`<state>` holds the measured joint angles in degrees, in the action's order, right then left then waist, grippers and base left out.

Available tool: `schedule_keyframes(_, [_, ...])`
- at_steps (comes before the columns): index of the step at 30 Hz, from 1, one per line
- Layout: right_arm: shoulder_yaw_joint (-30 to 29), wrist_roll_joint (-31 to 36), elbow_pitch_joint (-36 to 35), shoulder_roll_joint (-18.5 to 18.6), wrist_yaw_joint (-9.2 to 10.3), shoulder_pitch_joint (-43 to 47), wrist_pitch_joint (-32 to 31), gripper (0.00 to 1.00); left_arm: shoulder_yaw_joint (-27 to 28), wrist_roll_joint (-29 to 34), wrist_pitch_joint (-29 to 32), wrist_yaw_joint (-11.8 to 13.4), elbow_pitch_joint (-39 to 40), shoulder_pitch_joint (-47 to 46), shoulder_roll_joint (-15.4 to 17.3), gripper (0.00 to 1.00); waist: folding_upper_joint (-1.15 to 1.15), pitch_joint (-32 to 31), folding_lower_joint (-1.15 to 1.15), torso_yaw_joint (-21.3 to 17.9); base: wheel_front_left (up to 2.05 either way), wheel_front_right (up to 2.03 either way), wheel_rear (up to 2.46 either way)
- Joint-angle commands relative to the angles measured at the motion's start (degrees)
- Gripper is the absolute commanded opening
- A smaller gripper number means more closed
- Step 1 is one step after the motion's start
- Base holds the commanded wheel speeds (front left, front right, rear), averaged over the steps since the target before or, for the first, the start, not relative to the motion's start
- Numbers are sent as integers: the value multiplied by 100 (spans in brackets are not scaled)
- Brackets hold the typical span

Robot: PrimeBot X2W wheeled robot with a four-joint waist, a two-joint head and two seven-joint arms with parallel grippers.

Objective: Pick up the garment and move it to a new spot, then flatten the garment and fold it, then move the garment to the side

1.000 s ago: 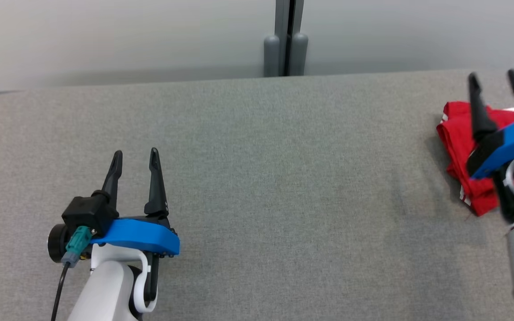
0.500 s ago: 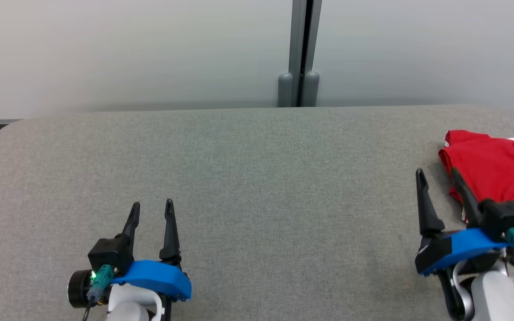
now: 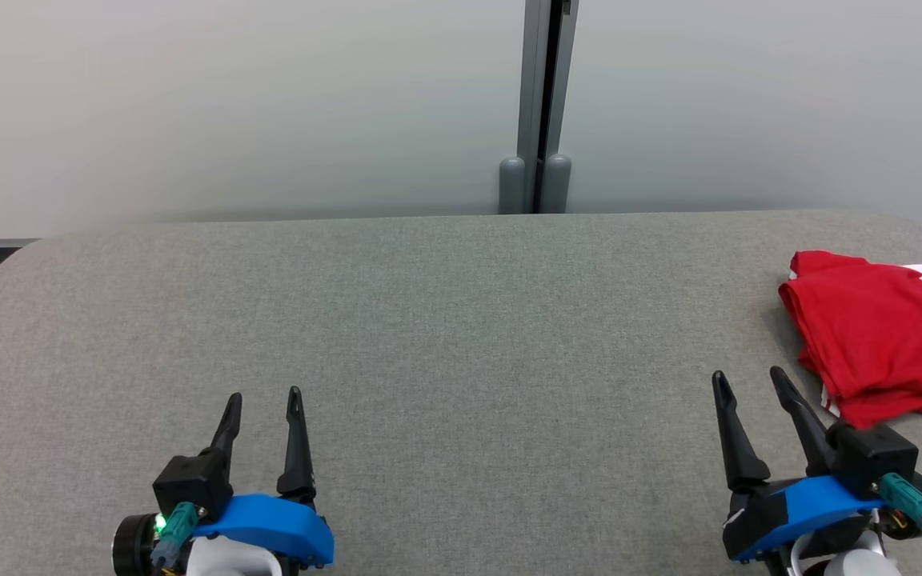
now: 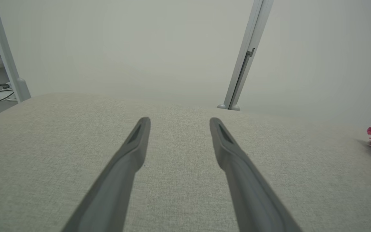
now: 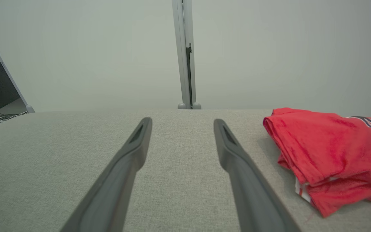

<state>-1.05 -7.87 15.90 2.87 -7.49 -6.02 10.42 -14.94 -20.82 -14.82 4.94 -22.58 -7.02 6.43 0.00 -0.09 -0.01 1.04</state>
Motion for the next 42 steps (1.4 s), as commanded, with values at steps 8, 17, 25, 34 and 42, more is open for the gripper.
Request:
schedule_keyframes(8, [-114, 62, -69, 8, -1, 97, 12, 100, 25, -60, 11, 59, 4, 44, 40, 100, 0, 0, 1, 42, 0, 0, 0])
schedule_keyframes(17, [-146, 34, 27, 8, -1, 73, 69, 100, -50, -52, 49, 105, 51, 28, 82, 100, 0, 23, 1, 63, 0, 0, 0])
schedule_keyframes(25, [-131, 4, 34, 0, 0, 34, 29, 0, -83, -72, 70, 104, 60, 17, 65, 0, 0, 51, 1, 87, 0, 0, 0])
schedule_keyframes(34, [-202, -549, 273, -24, 0, 34, -145, 0, 81, -554, 227, 17, -73, 190, 10, 0, 0, 52, 1, 82, 0, 0, 0])
schedule_keyframes(42, [-217, -1439, 188, -20, 0, 49, -296, 0, 312, -1288, 437, -124, 40, 174, -30, 0, 0, 51, 1, 69, 0, 0, 0])
